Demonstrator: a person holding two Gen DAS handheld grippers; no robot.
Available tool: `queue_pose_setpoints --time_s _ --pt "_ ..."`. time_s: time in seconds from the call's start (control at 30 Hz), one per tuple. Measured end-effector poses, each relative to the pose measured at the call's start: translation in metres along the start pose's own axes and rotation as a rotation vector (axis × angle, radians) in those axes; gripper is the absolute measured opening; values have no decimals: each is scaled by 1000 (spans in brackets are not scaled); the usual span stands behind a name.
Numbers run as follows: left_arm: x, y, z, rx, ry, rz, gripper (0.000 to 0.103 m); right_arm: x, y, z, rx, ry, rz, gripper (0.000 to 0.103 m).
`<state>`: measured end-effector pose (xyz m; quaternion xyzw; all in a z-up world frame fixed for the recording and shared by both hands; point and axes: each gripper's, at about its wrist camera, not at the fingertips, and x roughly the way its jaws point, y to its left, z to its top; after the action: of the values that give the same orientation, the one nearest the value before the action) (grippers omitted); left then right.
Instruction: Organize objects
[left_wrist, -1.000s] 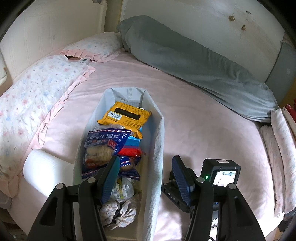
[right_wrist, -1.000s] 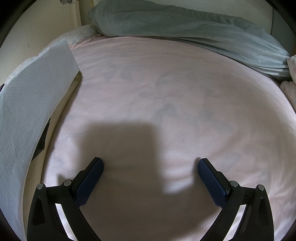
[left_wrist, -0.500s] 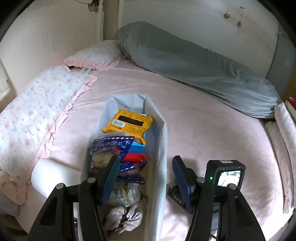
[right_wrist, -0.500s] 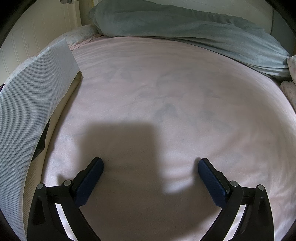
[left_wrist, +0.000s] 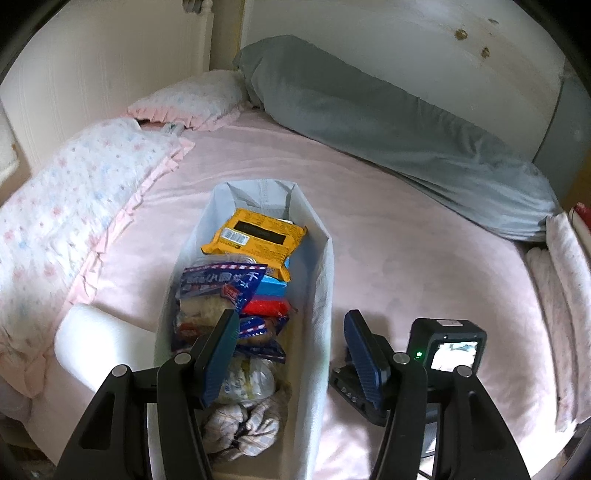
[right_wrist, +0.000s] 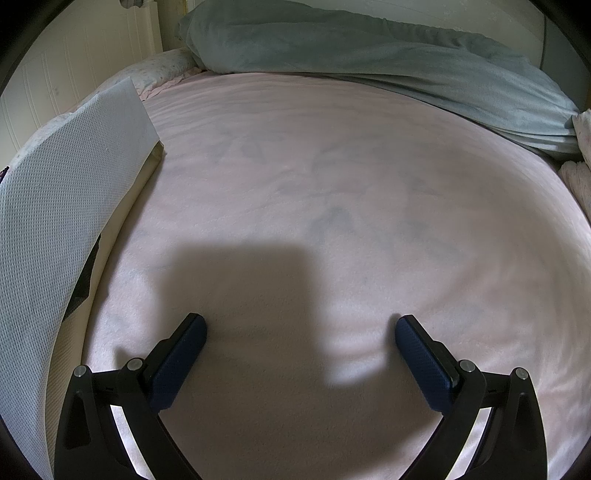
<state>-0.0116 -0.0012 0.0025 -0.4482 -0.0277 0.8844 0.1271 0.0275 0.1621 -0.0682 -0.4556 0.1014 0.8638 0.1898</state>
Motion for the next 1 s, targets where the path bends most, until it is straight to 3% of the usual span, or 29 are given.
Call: queue_pose_setpoints --time_s 1.0 --pt "5 -3 -1 4 23 4 57 0 -2 -1 -1 0 1 101"
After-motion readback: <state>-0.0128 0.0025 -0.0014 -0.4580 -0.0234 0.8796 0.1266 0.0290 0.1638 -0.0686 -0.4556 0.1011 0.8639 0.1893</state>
